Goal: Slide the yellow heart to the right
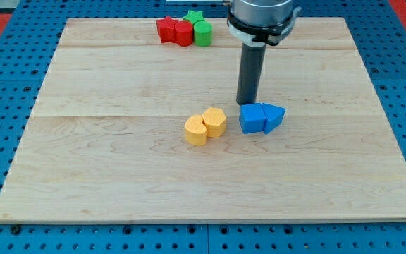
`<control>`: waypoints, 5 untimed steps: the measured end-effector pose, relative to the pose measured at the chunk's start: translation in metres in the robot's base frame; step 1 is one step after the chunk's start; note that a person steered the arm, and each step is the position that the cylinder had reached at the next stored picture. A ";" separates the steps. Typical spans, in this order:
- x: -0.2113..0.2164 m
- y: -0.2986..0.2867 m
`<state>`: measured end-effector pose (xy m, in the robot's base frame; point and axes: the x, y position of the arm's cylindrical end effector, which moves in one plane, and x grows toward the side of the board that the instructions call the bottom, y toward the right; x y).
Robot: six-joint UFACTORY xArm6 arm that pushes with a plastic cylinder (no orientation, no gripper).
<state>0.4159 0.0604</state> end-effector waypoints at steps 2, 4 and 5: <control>0.013 -0.082; 0.073 -0.135; 0.068 -0.107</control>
<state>0.4839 -0.0467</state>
